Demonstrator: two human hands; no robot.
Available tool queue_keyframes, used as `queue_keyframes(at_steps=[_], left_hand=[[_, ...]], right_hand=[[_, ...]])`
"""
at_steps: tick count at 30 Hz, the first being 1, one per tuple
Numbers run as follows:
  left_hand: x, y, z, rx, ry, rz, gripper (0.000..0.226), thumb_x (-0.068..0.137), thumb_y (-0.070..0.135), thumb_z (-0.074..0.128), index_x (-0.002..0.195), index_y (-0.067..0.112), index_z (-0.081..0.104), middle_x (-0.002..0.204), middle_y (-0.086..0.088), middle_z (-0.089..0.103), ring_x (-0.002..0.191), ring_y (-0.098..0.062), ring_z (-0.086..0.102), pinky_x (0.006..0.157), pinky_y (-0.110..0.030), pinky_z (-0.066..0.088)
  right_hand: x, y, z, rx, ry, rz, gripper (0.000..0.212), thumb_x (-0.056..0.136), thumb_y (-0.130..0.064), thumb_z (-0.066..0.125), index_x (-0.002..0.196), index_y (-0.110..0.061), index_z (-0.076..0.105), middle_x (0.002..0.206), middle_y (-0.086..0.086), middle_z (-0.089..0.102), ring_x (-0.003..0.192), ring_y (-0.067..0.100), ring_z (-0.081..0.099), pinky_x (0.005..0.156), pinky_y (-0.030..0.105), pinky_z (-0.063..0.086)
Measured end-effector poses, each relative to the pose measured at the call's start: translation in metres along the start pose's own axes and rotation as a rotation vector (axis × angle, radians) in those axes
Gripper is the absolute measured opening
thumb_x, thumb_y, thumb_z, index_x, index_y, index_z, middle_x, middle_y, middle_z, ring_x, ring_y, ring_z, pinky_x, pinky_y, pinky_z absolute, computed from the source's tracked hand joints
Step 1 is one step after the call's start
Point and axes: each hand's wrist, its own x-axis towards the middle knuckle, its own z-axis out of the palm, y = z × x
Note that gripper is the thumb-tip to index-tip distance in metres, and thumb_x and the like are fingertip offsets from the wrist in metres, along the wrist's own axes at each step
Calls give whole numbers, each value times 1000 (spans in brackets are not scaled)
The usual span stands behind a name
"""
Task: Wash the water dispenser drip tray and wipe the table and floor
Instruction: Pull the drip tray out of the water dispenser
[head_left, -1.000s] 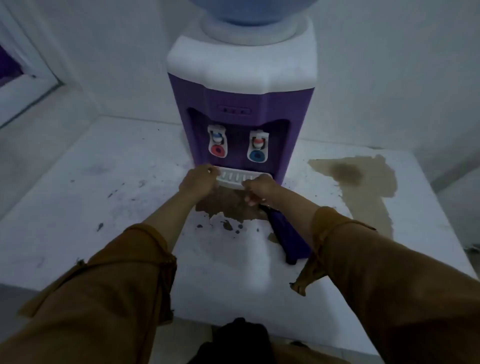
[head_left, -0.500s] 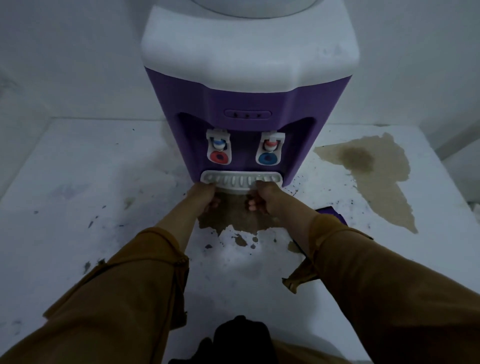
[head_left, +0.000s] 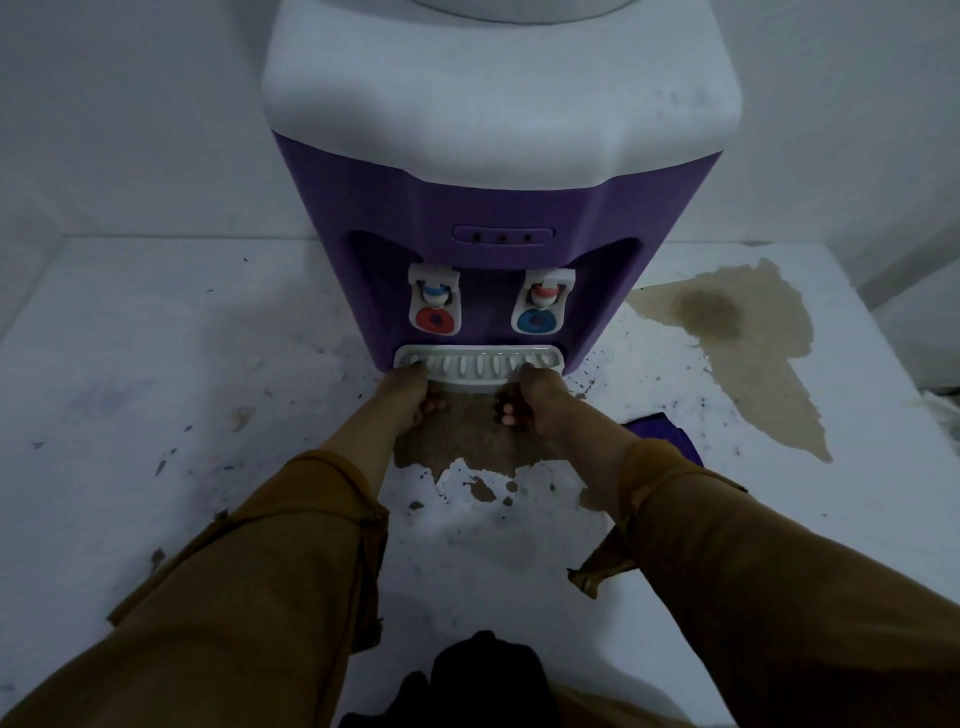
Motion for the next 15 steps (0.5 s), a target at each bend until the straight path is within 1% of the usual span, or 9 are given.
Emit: queue_keyframes(at_steps=[3,5,7,9,10,13,14,15], left_hand=[[-1,3,-1,-5,2,14,40,101,29,33,127,2,47,68,-5,54,16,-1,37,25,-6,21],[-1,4,-2,-5,9,17,43,101,30,34,132,2,44,66,-6,57,16,-1,37,25,-6,22],[0,5,-4,-5,9,22,43,101,31,35,133,3,43,55,-7,62,17,-2,38,25,-7,23],[0,5,-7,0,1,25,42,101,32,36,133,6,43,40,-4,61,18,-2,38,26,-8,25],[-1,6,-9,0,-4,27,42,101,33,36,133,7,42,37,-3,60,19,-2,38,26,-8,25],[-3,8,-11,-2,-16,39,41,100,32,36,131,7,44,38,-4,60,20,-2,39,27,-9,25],[-5,9,-11,-2,-16,42,40,100,32,37,129,6,46,38,-4,61,20,-2,39,27,-8,25],[-7,9,-12,-2,-13,46,39,100,31,37,126,5,49,38,-4,61,20,-2,39,27,-8,25]], right_hand=[[-4,-4,-1,39,-25,-5,27,101,-23,31,111,-6,49,77,11,57,57,19,53,52,29,51],[-5,-3,-2,44,-24,-4,26,101,-26,33,113,-8,48,76,10,57,57,18,53,54,29,51],[-5,-3,-2,47,-8,2,28,101,-30,36,116,-8,46,74,9,57,56,18,53,54,29,50],[-6,-3,-2,67,4,7,34,100,-32,38,122,-7,44,75,11,57,57,18,54,56,30,51],[-7,-4,-2,81,10,5,37,100,-33,39,124,-6,44,78,11,58,59,19,55,56,30,51],[-11,-4,-3,153,35,-8,40,97,-33,46,127,-8,45,97,11,58,72,21,56,56,31,50],[-12,-3,-3,184,42,-17,40,96,-33,48,128,-9,45,102,11,58,78,22,58,60,32,50],[-12,-1,-4,216,43,-32,41,96,-33,49,128,-9,46,105,11,58,86,23,59,67,33,52]])
